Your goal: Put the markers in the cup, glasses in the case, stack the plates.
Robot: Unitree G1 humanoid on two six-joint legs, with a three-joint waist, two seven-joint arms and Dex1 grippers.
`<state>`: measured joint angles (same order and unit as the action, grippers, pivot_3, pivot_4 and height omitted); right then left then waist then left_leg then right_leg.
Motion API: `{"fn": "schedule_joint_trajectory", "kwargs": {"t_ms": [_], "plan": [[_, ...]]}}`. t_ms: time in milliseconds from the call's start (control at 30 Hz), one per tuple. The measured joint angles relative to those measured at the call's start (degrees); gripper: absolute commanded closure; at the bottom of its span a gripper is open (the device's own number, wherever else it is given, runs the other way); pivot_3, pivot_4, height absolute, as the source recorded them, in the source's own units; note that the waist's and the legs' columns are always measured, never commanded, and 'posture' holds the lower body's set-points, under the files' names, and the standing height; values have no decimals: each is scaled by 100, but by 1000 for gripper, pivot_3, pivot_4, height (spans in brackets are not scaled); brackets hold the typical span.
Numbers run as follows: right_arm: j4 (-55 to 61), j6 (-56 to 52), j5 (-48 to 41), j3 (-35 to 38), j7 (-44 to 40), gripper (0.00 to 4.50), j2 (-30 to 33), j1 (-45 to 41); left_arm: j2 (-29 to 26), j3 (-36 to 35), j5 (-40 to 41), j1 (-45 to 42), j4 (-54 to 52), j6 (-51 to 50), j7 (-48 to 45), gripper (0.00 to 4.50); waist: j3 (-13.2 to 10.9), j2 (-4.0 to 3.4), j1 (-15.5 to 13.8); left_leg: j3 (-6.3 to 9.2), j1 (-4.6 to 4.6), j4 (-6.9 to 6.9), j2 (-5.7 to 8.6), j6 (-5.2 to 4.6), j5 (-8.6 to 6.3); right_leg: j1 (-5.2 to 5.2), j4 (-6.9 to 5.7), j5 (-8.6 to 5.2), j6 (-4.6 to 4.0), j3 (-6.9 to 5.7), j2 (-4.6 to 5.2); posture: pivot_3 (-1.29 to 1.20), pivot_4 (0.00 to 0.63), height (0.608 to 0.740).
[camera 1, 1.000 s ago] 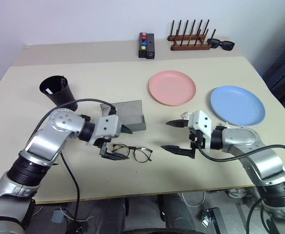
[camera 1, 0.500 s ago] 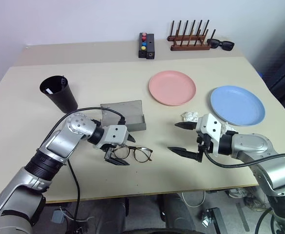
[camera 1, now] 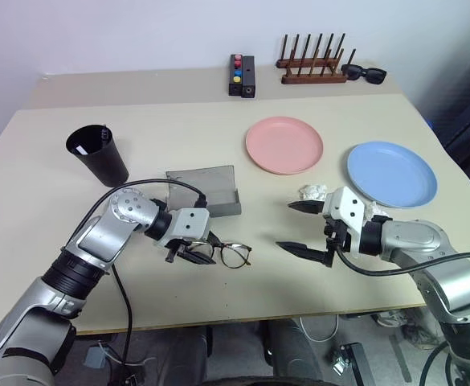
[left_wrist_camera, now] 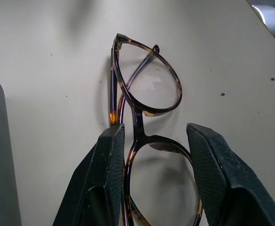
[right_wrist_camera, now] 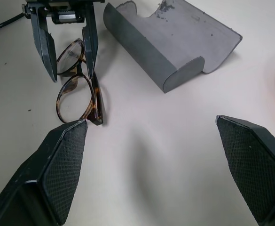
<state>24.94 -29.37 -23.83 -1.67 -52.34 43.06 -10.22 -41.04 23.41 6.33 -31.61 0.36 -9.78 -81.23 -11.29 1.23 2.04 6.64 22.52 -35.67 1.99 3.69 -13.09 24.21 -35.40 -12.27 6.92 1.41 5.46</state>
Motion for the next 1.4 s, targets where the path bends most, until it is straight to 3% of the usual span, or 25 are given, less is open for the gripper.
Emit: {"fn": "schedule_joint_trajectory", "kwargs": {"t_ms": [33,133,467,667,800,1067,1400], "plan": [[-3,1,1,-4,-2,0,-11,-1,-1,-5,3,3,-1,-4,1,3200,0,0,-2,0,0,-1,0,0,0,0,0,0,0,0,0,0,150,739],[-13,1,5,-21,-6,0,-27,-1,-2,-122,235,8,-164,-59,-114,4475,2,-4,-3,0,-4,-2,0,-1,-1,-7,0,0,0,0,1,0,150,739],[-24,4,5,-28,-22,0,-36,-4,-3,-271,402,66,-238,-307,25,4475,4,-8,-98,0,-8,-31,0,-14,-8,-23,-3,-21,-3,-1,0,0,150,739],[-24,3,5,-26,-23,0,-27,23,-4,-1144,1095,-193,-117,-818,182,4475,3,-6,-130,1,-3,-40,0,-17,-10,-23,-3,-22,-1,-2,0,0,150,739],[-26,2,8,-27,-23,0,-29,21,-68,-1503,975,-766,579,-601,471,4475,3,-6,-128,0,-4,-42,2,-19,-11,-26,0,-21,0,-2,1,0,150,739],[-63,5,50,-188,-11,0,-163,-152,257,-1083,113,-1096,2106,317,724,4475,3,-5,-124,0,-2,-41,2,-21,-13,-25,2,-1,2,-2,0,0,150,739],[-57,5,51,-209,51,0,-197,-119,360,-934,-73,-1130,2462,643,222,4475,2,-4,-122,0,-1,-41,2,-22,-13,-25,1,0,1,-2,0,0,150,739]]}}
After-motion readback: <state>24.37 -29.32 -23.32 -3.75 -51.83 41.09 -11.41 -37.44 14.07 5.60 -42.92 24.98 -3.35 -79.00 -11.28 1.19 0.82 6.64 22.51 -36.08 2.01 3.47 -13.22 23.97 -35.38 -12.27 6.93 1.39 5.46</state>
